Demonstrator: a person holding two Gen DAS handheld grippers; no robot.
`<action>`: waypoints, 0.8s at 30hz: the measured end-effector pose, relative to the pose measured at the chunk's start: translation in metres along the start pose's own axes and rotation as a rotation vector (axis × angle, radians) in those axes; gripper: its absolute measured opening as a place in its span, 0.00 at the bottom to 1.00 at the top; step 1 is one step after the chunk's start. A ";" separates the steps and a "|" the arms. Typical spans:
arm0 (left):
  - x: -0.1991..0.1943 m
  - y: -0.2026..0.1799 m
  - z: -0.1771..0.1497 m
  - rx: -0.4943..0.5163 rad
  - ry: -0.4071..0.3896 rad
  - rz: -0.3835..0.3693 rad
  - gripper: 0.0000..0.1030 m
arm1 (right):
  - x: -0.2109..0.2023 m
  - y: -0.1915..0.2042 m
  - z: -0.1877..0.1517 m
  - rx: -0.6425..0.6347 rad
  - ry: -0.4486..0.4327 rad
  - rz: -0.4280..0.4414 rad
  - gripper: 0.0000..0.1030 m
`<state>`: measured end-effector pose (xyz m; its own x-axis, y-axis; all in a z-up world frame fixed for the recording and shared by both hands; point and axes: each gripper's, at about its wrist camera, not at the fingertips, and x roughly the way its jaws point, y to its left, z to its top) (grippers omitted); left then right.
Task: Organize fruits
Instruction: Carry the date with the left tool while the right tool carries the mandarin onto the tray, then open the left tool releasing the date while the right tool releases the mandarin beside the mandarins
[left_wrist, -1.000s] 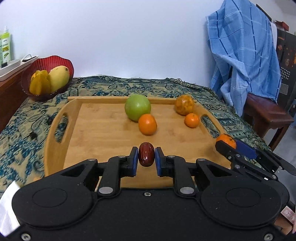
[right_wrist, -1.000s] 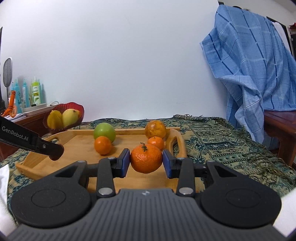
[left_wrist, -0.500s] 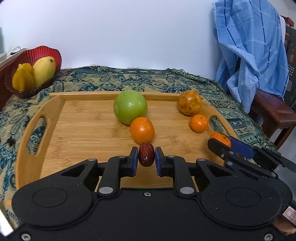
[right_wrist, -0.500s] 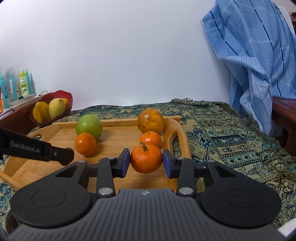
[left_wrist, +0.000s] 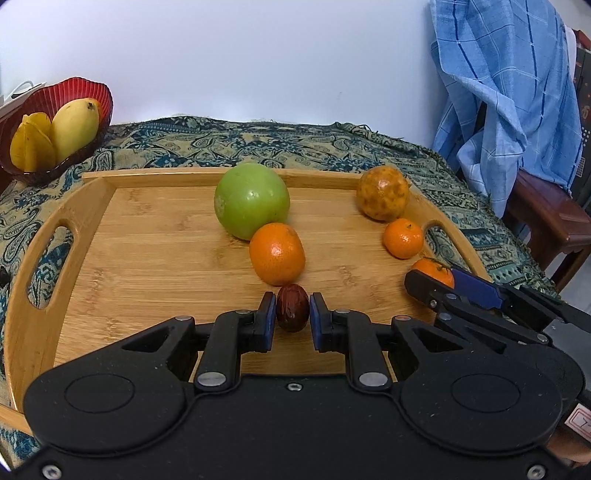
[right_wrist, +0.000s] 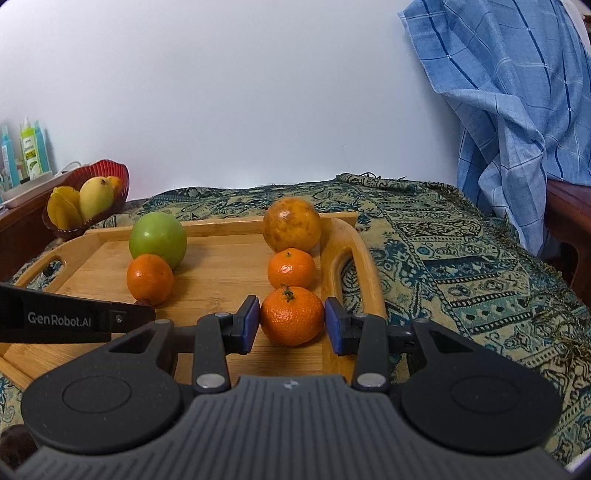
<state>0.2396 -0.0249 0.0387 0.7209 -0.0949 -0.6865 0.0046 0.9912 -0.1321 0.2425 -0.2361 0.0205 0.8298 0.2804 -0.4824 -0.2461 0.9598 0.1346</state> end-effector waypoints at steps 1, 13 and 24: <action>0.000 0.000 0.000 0.002 0.001 0.001 0.18 | 0.000 0.001 0.000 -0.005 -0.001 -0.003 0.42; 0.004 -0.002 -0.001 0.011 0.016 0.006 0.18 | 0.000 0.001 0.000 -0.008 0.002 -0.004 0.43; 0.000 -0.002 0.000 0.015 0.015 0.018 0.32 | -0.004 0.001 0.000 -0.009 -0.006 0.005 0.47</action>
<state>0.2395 -0.0269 0.0392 0.7108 -0.0784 -0.6990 0.0021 0.9940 -0.1093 0.2392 -0.2361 0.0228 0.8317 0.2855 -0.4762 -0.2552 0.9583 0.1289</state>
